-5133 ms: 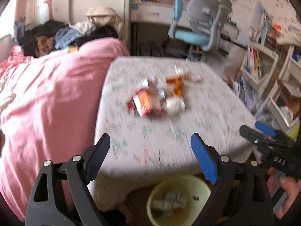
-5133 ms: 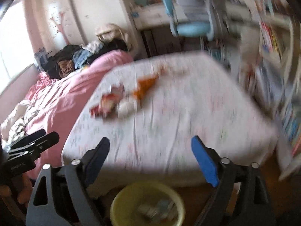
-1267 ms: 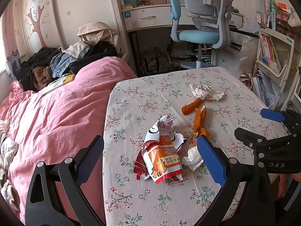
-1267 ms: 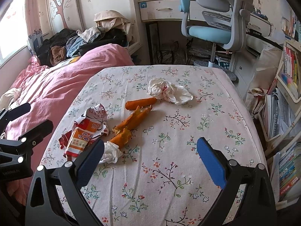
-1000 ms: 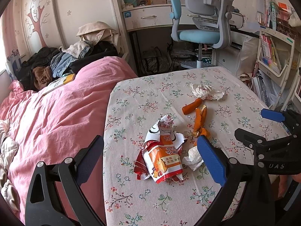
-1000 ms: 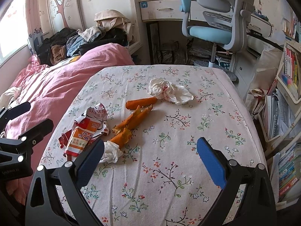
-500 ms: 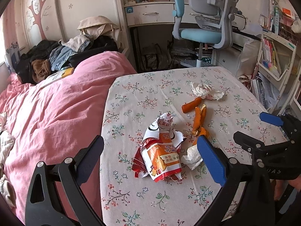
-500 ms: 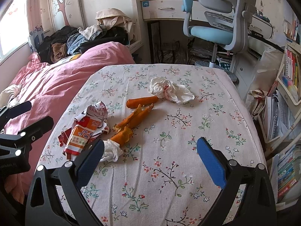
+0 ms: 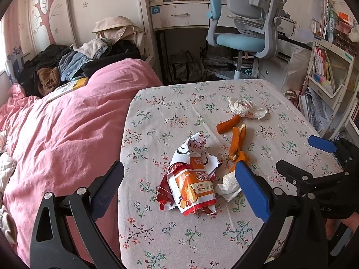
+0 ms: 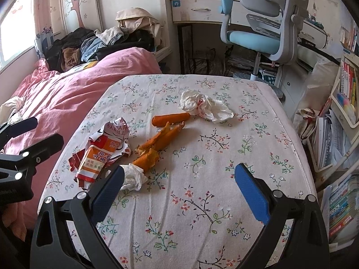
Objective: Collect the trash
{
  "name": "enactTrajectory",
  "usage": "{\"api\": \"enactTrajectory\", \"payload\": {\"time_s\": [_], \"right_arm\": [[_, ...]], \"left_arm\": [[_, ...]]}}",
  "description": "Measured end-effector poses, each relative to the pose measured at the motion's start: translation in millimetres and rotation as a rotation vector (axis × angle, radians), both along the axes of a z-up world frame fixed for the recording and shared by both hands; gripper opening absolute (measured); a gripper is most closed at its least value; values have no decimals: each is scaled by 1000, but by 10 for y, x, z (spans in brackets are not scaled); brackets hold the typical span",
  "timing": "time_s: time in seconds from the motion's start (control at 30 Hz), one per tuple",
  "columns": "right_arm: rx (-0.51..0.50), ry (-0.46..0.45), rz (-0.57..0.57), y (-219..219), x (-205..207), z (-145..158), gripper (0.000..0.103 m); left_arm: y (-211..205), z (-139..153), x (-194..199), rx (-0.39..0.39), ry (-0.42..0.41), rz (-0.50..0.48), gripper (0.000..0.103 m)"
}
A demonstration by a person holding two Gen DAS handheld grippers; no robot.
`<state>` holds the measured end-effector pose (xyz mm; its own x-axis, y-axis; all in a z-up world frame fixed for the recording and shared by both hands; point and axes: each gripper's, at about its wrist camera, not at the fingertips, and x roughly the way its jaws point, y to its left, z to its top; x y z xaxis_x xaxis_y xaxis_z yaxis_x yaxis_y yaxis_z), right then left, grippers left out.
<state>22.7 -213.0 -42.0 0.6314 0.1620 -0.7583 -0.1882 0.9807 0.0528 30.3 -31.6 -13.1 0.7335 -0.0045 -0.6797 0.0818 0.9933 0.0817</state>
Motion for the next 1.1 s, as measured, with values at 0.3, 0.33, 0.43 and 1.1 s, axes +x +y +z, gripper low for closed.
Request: {"api": "enactTrajectory", "payload": {"time_s": [0.3,0.33,0.43,1.1], "right_arm": [[-10,0,5,24,-5,-9,94],[-11,1,5,26,-6,-9,94],[-11,0,5,26,-7,-8,94],[-15,-1,5,44,-10,-16,94]], "left_arm": [[5,2,9,-1,2,0,96],[1,-3,4,-2,3,0,96],[-3,-8,-1,-3,4,0,96],[4,3,12,-3,7,2,96]]}}
